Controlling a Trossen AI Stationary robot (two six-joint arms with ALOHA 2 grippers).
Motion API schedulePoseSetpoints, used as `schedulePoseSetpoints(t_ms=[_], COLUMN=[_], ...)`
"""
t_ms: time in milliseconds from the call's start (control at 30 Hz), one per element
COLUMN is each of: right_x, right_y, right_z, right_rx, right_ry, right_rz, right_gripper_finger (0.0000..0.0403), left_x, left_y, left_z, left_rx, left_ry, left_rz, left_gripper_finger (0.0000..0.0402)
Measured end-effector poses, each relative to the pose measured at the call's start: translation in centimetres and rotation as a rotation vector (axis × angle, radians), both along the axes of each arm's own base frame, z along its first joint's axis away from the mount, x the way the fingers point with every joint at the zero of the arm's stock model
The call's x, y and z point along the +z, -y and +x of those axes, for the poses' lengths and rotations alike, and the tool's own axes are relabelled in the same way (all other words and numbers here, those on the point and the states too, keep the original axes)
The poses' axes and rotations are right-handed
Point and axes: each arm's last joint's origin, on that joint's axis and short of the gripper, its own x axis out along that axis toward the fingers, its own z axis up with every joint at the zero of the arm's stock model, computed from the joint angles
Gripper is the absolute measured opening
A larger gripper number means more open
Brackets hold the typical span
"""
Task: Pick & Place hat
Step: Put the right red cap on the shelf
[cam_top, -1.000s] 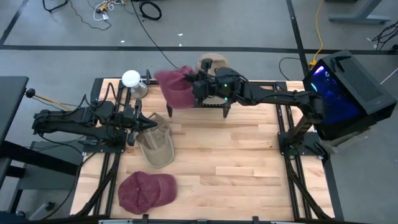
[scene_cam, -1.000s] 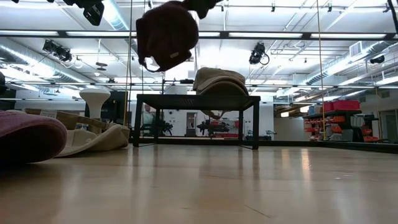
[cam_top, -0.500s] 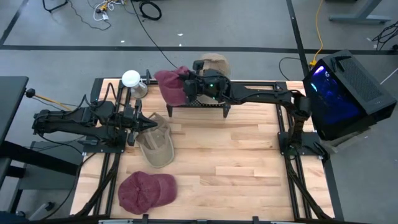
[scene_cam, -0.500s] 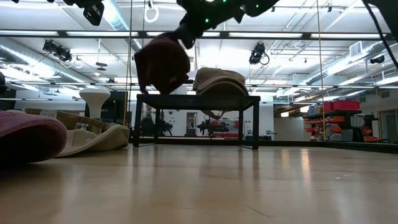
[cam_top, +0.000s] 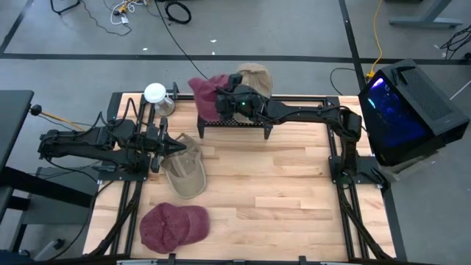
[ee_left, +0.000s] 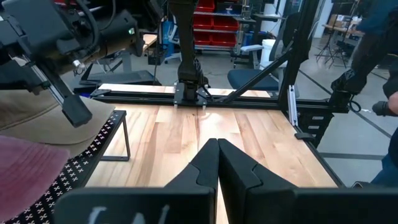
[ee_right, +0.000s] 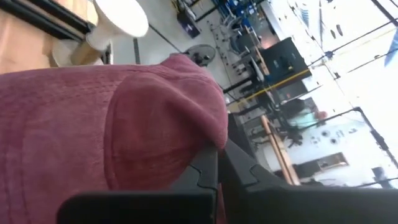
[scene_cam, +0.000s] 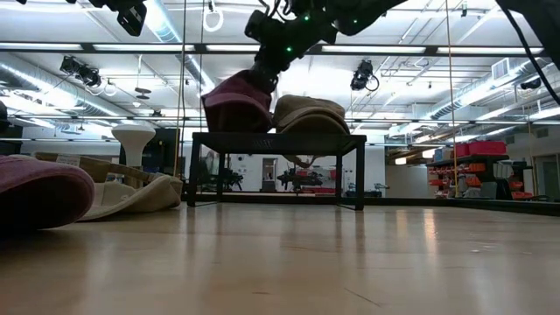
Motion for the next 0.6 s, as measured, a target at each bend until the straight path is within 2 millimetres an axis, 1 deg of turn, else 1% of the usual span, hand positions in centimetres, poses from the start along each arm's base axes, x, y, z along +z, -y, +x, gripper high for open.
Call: schedulePoseSetpoints(t_ms=[133, 300, 600], right_x=[-0.1, -0.7, -1.1], right_y=[0.0, -0.2, -0.2], right_z=[0.0, -0.1, -0.3], right_rx=[0.003, 0.014, 0.009], right_ry=[-0.047, -0.104, -0.138], right_rz=[-0.032, -0.015, 0.006], right_gripper_finger=[0.0000, 0.0000, 0.0000], left_x=[0.0, 0.0, 0.0], left_y=[0.0, 0.0, 0.0], left_z=[0.0, 0.0, 0.0], left_rx=[0.000, 0.000, 0.000], left_ry=[0.000, 0.000, 0.000], left_rz=[0.000, 0.000, 0.000], left_gripper_finger=[0.0014, 0.0014, 0.0014])
